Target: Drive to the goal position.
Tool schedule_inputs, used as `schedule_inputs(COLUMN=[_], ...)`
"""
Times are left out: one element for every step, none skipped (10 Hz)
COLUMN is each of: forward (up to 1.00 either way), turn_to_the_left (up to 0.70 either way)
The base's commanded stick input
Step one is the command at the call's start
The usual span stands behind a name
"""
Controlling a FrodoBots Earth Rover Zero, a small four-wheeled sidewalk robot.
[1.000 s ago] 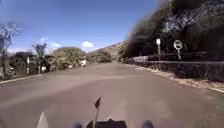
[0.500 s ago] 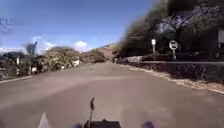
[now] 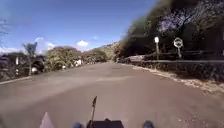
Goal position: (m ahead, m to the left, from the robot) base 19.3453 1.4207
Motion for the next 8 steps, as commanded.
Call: schedule_inputs(forward=[0.50,0.50,0.50,0.50,0.50,0.50,0.50,0.50], turn_to_the_left=[0.00,0.00,0.00,0.00,0.00,0.00,0.00,0.00])
